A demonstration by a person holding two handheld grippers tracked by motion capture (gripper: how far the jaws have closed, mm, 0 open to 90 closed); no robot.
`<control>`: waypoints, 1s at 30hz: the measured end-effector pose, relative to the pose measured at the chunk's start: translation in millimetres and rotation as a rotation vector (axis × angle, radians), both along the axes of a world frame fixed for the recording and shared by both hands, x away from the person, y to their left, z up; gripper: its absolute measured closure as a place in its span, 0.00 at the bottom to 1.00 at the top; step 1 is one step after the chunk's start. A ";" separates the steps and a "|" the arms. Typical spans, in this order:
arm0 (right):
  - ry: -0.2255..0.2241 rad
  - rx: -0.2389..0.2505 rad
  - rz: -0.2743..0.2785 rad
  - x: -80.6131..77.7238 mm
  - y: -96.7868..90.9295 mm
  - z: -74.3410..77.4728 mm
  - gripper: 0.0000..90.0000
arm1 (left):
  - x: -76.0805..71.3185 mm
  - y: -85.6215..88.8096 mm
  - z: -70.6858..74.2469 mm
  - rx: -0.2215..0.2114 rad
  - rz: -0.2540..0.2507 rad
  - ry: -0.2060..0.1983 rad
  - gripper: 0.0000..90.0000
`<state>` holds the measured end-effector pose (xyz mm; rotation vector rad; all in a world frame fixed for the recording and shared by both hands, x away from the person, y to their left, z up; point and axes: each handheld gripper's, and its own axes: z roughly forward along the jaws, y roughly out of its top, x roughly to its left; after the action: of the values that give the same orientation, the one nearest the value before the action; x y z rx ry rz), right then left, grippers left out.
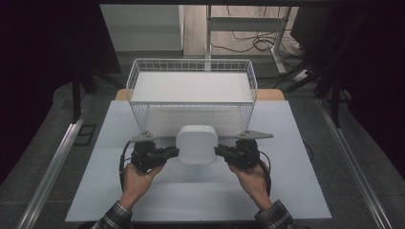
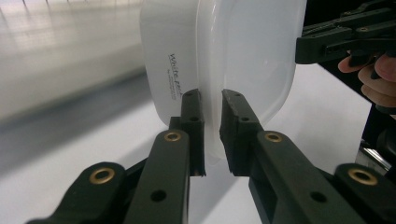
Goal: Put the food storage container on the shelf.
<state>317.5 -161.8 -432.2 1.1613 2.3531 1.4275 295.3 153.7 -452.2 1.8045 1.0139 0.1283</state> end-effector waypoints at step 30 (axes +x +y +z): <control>-0.163 0.073 0.010 37.5 20.8 114.4 0.87 | 34.6 20.3 115.9 -0.015 0.058 -0.151 0.89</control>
<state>354.9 -141.0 -317.7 1.0086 2.2171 1.5600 330.0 174.0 -336.3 1.7250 0.9569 0.2879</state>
